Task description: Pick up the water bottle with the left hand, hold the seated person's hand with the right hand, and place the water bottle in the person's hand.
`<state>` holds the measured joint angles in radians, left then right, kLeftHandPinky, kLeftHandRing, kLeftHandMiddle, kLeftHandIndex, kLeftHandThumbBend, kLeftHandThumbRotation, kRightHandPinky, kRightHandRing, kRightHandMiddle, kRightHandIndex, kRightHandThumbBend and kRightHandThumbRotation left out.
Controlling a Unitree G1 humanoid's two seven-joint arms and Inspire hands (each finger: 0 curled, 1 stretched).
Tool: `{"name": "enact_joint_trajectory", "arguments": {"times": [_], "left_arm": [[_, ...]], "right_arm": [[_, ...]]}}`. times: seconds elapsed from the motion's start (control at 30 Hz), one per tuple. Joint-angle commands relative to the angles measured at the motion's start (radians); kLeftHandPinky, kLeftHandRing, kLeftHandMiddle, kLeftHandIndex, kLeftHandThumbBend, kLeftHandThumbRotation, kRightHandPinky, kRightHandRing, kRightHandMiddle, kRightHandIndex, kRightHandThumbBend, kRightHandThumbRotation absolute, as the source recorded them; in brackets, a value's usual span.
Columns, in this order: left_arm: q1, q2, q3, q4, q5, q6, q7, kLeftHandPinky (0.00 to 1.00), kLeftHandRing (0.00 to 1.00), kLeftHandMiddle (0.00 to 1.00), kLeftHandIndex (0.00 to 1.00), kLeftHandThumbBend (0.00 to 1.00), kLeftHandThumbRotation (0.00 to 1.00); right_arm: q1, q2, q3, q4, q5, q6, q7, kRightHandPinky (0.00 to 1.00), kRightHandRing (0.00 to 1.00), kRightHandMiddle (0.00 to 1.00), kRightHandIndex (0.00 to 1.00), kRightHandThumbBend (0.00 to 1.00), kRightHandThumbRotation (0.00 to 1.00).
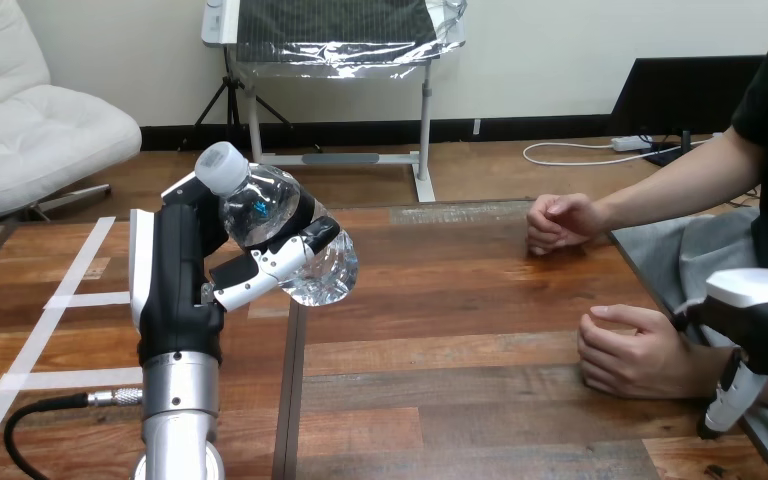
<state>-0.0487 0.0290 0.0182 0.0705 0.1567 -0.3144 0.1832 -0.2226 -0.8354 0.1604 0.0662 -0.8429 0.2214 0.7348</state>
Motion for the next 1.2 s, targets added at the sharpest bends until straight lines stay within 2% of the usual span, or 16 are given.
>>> {"name": "enact_joint_trajectory", "arguments": {"times": [0.0, 0.43, 0.67, 0.83, 1.0, 1.17], "left_arm": [[-0.061, 0.008, 0.007, -0.035, 0.016, -0.034, 0.012, 0.38, 0.41, 0.46, 0.49, 0.62, 0.0], [-0.061, 0.008, 0.012, -0.03, 0.007, -0.027, 0.008, 0.39, 0.42, 0.46, 0.49, 0.62, 0.0], [-0.063, 0.011, 0.013, -0.025, 0.006, -0.034, 0.005, 0.39, 0.42, 0.46, 0.49, 0.62, 0.0], [-0.064, 0.01, 0.013, -0.024, -0.004, -0.034, -0.001, 0.39, 0.42, 0.46, 0.49, 0.62, 0.0], [-0.065, 0.011, 0.013, -0.025, 0.0, -0.032, 0.0, 0.39, 0.42, 0.46, 0.49, 0.62, 0.0], [-0.065, 0.014, 0.012, -0.028, 0.008, -0.026, 0.003, 0.39, 0.42, 0.46, 0.49, 0.62, 0.0]], "right_arm": [[-0.093, -0.023, 0.004, 0.026, -0.018, 0.015, -0.023, 0.82, 0.92, 0.94, 0.9, 0.72, 0.01], [-0.072, -0.015, -0.031, 0.015, 0.019, 0.034, -0.069, 0.85, 0.94, 0.97, 0.94, 0.71, 0.08], [-0.055, -0.018, -0.042, -0.013, 0.037, 0.054, -0.073, 0.86, 0.95, 0.97, 0.96, 0.7, 0.11], [-0.049, -0.018, -0.04, -0.025, 0.042, 0.066, -0.068, 0.86, 0.95, 0.97, 0.96, 0.7, 0.13], [-0.051, -0.014, -0.033, -0.016, 0.049, 0.072, -0.068, 0.83, 0.94, 0.97, 0.95, 0.69, 0.1], [-0.063, -0.018, -0.01, -0.006, 0.04, 0.077, -0.053, 0.81, 0.93, 0.97, 0.95, 0.7, 0.08]]}}
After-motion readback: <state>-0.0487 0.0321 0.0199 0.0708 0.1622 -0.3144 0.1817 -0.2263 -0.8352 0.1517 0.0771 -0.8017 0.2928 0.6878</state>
